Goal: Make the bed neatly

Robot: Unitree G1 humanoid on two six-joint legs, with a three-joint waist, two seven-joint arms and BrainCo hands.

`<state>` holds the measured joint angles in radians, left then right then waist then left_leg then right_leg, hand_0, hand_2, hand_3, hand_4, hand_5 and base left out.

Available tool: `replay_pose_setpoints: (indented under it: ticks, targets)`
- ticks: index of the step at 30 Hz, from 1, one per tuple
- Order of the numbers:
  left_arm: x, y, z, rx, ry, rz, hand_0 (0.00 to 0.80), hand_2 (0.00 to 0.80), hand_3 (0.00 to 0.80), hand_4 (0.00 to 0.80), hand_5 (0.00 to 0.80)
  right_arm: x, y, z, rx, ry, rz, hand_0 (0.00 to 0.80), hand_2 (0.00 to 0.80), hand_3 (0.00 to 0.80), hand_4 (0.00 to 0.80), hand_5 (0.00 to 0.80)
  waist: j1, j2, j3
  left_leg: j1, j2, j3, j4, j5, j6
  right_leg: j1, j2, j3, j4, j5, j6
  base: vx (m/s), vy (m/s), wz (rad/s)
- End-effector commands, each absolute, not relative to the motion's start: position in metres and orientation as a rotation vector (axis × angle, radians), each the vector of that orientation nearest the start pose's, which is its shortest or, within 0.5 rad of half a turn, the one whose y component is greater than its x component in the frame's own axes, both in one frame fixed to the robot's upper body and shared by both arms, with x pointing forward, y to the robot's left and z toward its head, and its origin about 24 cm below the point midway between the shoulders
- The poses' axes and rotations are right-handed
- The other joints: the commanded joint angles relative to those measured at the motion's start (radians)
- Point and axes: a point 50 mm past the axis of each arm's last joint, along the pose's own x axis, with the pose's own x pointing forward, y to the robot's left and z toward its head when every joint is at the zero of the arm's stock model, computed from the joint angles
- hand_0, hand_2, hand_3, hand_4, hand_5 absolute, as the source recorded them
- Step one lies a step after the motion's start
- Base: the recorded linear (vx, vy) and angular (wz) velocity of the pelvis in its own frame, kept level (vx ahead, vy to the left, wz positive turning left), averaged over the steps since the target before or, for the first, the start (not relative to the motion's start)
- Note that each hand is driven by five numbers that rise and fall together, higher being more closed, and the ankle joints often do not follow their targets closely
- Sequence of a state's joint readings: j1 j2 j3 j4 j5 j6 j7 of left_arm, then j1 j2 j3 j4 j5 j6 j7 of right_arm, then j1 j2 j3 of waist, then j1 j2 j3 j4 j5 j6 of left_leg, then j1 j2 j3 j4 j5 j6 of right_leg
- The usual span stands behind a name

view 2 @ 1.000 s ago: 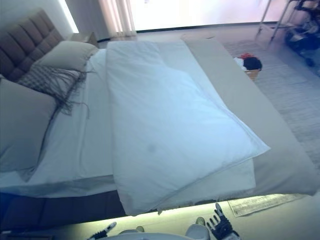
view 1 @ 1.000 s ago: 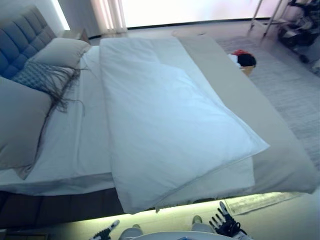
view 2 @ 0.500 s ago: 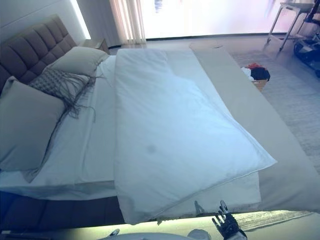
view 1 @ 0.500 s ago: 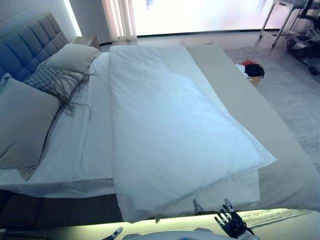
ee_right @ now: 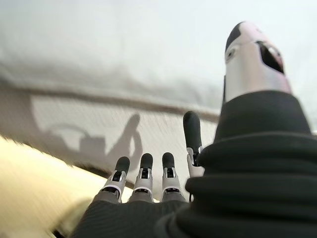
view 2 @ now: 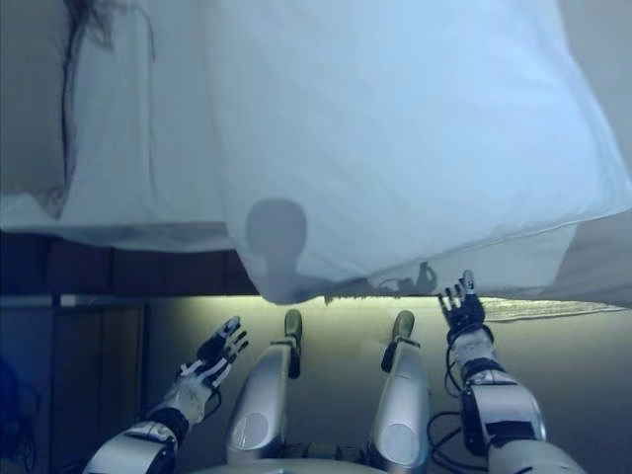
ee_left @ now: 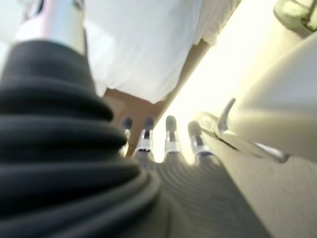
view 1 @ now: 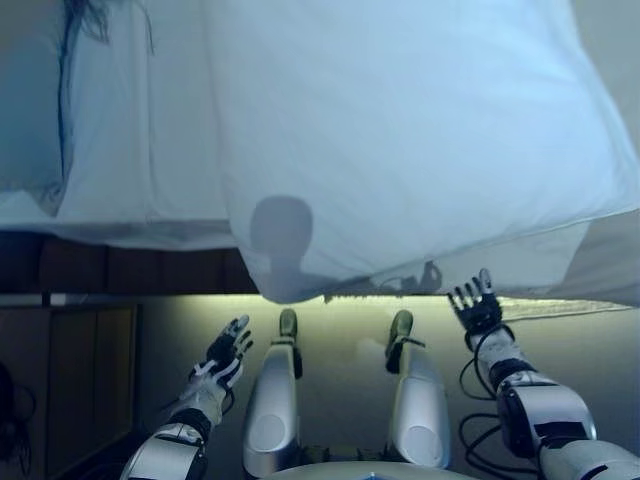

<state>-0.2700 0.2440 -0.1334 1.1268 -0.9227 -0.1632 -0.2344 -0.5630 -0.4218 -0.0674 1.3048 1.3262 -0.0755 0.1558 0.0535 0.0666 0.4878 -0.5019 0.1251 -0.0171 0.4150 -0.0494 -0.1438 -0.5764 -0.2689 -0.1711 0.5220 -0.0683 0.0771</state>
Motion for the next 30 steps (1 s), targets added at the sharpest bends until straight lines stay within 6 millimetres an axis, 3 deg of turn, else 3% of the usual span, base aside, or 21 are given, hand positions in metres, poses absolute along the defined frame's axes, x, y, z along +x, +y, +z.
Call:
replay_pose_setpoints:
  ticks: [1, 8, 11, 12, 18, 30]
  targets:
    - [0.224, 0.241, -0.093, -0.568, 0.508, 0.264, 0.000, 0.000, 0.000, 0.000, 0.000, 0.288, -0.325, -0.013, 0.907, 0.214, -0.602, 0.000, 0.000, 0.000, 0.000, 0.000, 0.027, -0.015, -0.005, -0.078, 0.011, -0.011, 0.139, -0.076, 0.042, -0.048, -0.067, 0.071, -0.001, 0.066, 0.079, -0.125, -0.052, 0.02]
    - [0.225, 0.245, -0.084, -0.597, 0.474, 0.272, 0.000, 0.000, 0.000, 0.000, 0.000, 0.312, -0.355, 0.047, 0.891, 0.048, -0.547, 0.000, 0.000, 0.000, 0.000, 0.000, 0.037, 0.012, 0.021, -0.262, 0.020, -0.008, 0.289, -0.113, 0.052, -0.217, -0.061, 0.081, 0.141, 0.025, 0.050, -0.092, -0.034, -0.07]
    - [0.223, 0.247, -0.083, -0.609, 0.458, 0.289, 0.000, 0.000, 0.000, 0.000, 0.000, 0.322, -0.362, 0.073, 0.894, -0.012, -0.531, 0.000, 0.000, 0.000, 0.000, 0.000, 0.043, 0.019, 0.027, -0.312, 0.026, -0.013, 0.328, -0.121, 0.058, -0.267, -0.056, 0.086, 0.182, 0.011, 0.041, -0.006, -0.047, -0.11]
    - [0.223, 0.248, -0.083, -0.609, 0.456, 0.290, 0.000, 0.000, 0.000, 0.000, 0.000, 0.326, -0.364, 0.081, 0.895, -0.032, -0.524, 0.000, 0.000, 0.000, 0.000, 0.000, 0.046, 0.023, 0.026, -0.311, 0.030, -0.016, 0.341, -0.149, 0.057, -0.269, -0.053, 0.089, 0.201, -0.017, 0.048, 0.064, -0.044, -0.16]
    - [0.208, 0.253, -0.087, -0.647, 0.441, 0.328, 0.000, 0.000, 0.000, 0.000, 0.000, 0.343, -0.371, 0.137, 0.861, -0.142, -0.450, 0.000, 0.000, 0.000, 0.000, 0.000, 0.058, 0.043, 0.032, -0.376, 0.027, -0.027, 0.375, -0.146, 0.065, -0.333, -0.042, 0.090, 0.260, -0.041, 0.025, 0.024, -0.016, -0.07]
    - [0.165, 0.274, -0.100, -0.657, 0.464, 0.375, 0.000, 0.000, 0.000, 0.000, 0.000, 0.350, -0.380, 0.203, 0.707, -0.150, -0.345, 0.000, 0.000, 0.000, 0.000, 0.000, 0.099, 0.062, 0.032, -0.454, 0.020, -0.050, 0.407, -0.123, 0.069, -0.417, -0.037, 0.078, 0.360, -0.082, -0.008, 0.052, -0.031, 0.02]
